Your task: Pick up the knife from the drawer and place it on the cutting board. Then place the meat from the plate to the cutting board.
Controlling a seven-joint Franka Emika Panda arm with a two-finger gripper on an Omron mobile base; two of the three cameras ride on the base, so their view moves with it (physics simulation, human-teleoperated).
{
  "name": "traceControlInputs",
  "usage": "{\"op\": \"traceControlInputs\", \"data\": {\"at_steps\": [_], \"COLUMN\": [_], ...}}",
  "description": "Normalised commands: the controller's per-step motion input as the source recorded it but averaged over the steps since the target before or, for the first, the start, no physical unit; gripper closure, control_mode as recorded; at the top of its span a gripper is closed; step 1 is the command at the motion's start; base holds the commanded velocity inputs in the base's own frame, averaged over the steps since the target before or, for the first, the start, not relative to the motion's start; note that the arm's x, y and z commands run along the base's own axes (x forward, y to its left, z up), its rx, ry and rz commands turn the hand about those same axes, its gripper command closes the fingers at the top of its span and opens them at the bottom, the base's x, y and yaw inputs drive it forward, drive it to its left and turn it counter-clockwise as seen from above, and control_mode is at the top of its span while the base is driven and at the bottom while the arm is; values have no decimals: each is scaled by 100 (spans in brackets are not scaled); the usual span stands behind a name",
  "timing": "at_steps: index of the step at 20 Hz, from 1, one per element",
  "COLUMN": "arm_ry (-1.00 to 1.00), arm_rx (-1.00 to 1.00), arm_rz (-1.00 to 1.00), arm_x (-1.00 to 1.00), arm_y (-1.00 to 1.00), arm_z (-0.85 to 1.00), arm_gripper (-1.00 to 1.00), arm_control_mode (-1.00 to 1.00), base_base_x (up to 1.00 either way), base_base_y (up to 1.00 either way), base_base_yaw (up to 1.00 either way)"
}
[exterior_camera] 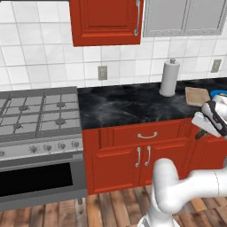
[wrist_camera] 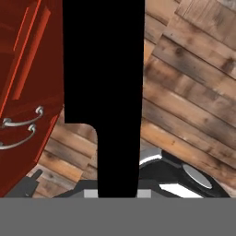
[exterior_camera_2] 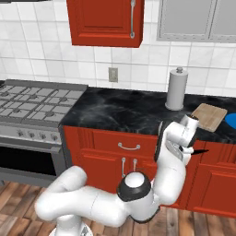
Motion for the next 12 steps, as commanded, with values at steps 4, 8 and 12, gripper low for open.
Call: {"op": "traceControlInputs", "data": {"at_steps": [4, 8, 12], "arm_ry": [-8, -9, -10], "arm_rx": [-11, -11, -13], "arm_rz": [0, -1, -7], "arm_x": [-39, -38, -38], "arm_y": [42, 50, 43], "arm_z": [51, 48, 51], "arm_gripper": [100, 100, 100], "arm_control_mode": [-100, -100, -100], "base_base_x": [0, 0, 0], "base_base_y": [0, 0, 0], "base_base_yaw": [0, 0, 0]}}
